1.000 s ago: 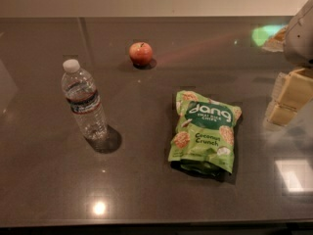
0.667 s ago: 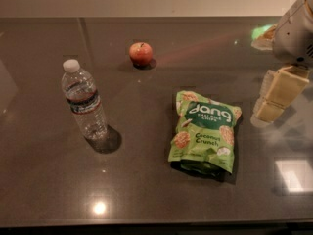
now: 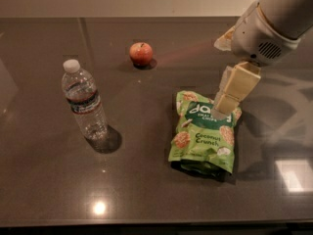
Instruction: Pick water bottle
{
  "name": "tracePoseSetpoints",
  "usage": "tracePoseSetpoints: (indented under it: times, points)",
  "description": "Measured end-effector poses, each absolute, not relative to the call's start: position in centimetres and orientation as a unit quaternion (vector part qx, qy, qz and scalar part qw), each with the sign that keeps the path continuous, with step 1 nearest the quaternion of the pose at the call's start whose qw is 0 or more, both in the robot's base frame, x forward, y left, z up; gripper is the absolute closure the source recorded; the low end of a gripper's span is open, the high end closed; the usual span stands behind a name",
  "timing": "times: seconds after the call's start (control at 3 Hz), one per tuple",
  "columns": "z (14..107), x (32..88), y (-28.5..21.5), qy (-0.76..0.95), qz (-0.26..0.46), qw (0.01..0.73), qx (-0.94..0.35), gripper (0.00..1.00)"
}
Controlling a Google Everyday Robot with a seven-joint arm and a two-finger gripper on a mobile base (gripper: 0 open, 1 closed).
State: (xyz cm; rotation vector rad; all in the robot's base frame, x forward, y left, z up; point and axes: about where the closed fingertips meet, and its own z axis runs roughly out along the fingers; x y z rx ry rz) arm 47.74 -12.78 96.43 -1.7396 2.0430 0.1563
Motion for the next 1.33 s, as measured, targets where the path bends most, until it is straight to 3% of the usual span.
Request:
tracePoseSetpoints:
  times: [1.33]
  points:
    - [95.5, 48.6, 2.9, 0.671, 0.209, 0.301, -0.644, 0.00]
